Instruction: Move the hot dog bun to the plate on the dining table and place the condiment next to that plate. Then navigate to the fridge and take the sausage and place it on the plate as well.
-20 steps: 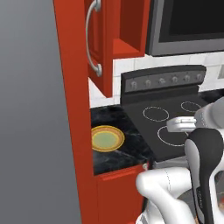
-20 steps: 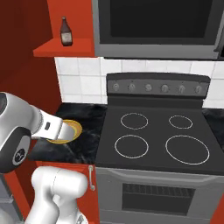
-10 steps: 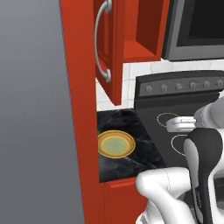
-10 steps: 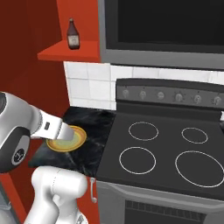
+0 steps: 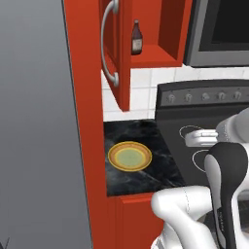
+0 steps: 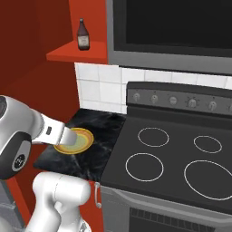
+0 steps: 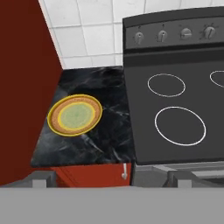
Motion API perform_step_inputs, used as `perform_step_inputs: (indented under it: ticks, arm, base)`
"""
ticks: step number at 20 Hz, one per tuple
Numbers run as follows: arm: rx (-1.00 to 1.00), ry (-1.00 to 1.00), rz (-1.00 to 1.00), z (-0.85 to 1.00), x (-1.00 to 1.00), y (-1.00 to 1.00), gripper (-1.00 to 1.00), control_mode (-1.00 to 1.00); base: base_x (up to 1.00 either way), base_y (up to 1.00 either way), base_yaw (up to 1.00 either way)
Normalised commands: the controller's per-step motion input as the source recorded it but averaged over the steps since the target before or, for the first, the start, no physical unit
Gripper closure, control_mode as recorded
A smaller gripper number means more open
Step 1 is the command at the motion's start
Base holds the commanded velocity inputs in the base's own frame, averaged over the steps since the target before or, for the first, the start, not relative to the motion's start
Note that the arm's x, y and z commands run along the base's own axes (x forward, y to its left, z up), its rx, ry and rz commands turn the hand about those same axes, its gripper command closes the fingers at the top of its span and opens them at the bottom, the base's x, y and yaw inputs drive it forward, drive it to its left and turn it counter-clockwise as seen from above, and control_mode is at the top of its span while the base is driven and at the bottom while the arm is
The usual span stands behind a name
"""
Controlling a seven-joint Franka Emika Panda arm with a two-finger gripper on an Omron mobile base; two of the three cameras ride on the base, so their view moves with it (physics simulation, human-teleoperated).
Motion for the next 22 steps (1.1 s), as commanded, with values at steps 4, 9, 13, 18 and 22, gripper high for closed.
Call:
perform_step_inputs:
  ticks: [4, 9, 13, 18, 22]
  arm:
    - [0.00, 0.00, 0.00, 0.00, 0.00, 0.00, -1.00, 1.00]
    - [0.02, -0.01, 0.02, 0.00, 0.16, -0.03, -1.00, -1.00]
    - [0.02, -0.19, 0.07, 0.34, 0.63, -0.05, -1.00, -1.00]
    - [0.00, -0.34, 0.12, 0.79, 0.33, 0.00, -1.00, -1.00]
    - [-0.04, -0.25, 0.03, 0.75, 0.45, 0.00, -1.00, -1.00]
  base:
    - [0.63, -0.33, 0.19]
    - [0.59, -0.18, 0.10]
    - [0.00, 0.00, 0.00]
    - [0.00, 0.00, 0.00]
    - [0.00, 0.00, 0.00]
